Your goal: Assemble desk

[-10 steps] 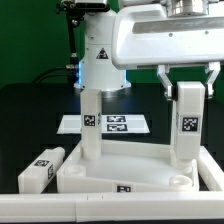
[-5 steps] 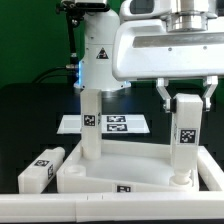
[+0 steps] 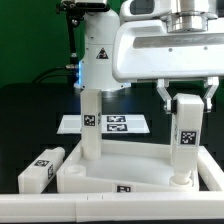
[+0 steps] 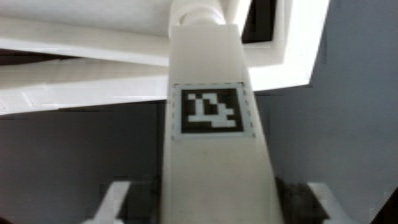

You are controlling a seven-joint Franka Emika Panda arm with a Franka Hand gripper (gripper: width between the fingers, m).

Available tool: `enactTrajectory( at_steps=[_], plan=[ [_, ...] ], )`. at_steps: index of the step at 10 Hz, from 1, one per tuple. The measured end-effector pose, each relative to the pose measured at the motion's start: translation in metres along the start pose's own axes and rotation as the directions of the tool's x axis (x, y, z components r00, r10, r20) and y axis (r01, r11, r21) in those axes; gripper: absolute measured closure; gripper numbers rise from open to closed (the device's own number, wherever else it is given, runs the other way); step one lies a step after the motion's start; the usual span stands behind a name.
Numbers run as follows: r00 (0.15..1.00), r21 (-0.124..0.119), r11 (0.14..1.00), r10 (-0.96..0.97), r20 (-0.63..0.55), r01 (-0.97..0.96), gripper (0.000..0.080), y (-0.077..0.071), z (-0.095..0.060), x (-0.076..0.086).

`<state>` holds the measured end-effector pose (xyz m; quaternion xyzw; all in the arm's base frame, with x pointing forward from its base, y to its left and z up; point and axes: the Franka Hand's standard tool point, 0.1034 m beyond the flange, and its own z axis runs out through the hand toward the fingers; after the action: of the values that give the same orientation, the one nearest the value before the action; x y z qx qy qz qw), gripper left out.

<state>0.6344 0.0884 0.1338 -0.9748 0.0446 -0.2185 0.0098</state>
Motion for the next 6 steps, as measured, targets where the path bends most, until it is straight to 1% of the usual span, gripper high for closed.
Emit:
enactTrajectory(
  at_steps=[4,6],
  plan=[
    [1.000,-0.001,1.000,-0.004,-0.005,0.004,0.0514,0.0017,0.0003,0.0013],
    [1.000,-0.005,1.000,-0.016,-0.007,0.016,0.0514,0.0077,0.0000,0.0045]
  ],
)
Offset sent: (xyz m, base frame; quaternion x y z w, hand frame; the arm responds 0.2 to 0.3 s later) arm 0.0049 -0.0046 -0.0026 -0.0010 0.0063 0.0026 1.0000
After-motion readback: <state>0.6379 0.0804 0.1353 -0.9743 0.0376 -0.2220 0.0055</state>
